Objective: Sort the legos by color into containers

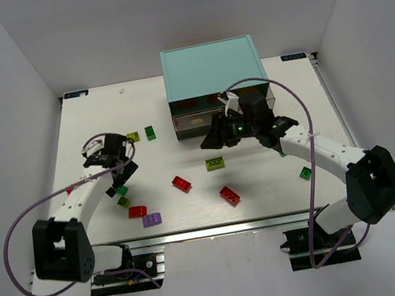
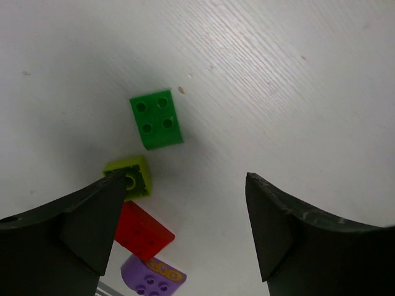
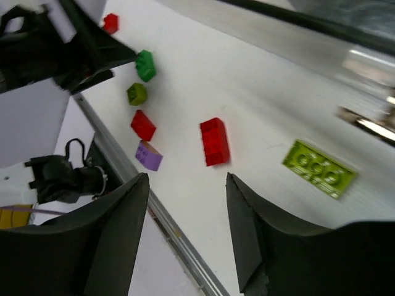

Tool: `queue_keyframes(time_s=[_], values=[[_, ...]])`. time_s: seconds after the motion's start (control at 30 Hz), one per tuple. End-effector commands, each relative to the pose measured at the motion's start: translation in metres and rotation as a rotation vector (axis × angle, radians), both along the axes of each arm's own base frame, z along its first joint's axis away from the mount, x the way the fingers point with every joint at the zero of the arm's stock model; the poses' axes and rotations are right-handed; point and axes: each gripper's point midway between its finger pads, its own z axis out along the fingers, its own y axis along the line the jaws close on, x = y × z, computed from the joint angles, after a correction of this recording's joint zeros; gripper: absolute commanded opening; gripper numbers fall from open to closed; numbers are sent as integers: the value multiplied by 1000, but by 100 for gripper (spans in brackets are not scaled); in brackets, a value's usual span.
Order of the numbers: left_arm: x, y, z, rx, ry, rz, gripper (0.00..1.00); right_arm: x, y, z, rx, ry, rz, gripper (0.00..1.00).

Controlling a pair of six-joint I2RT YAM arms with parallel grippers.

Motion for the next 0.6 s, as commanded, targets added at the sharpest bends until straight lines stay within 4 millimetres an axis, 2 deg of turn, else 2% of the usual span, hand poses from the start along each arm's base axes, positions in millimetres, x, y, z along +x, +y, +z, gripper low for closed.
queue_keyframes(time_s=[0.0, 0.1, 0.13, 0.2, 0.23, 0.33, 0.47, 0.57], values=[[13, 20, 0, 69, 21, 86, 87, -4, 24, 46, 89, -172, 147, 58], [18, 25, -9, 80, 67, 108, 87, -13, 32, 56, 78, -245, 257, 58], [21, 27, -11, 75, 72, 115, 87, -15, 34, 58, 70, -271, 285, 64], [24, 24, -17, 63, 91, 108, 87, -19, 32, 50, 18, -300, 339, 72], [25, 26, -20, 58, 97, 117, 87, -21, 32, 54, 13, -317, 362, 74], [21, 27, -30, 50, 129, 125, 87, -27, 25, 43, -40, -325, 409, 79], [14, 30, -45, 38, 152, 130, 84, -31, 16, 42, -75, -388, 425, 78], [11, 30, -56, 26, 170, 133, 77, -30, 10, 41, -103, -455, 435, 72]])
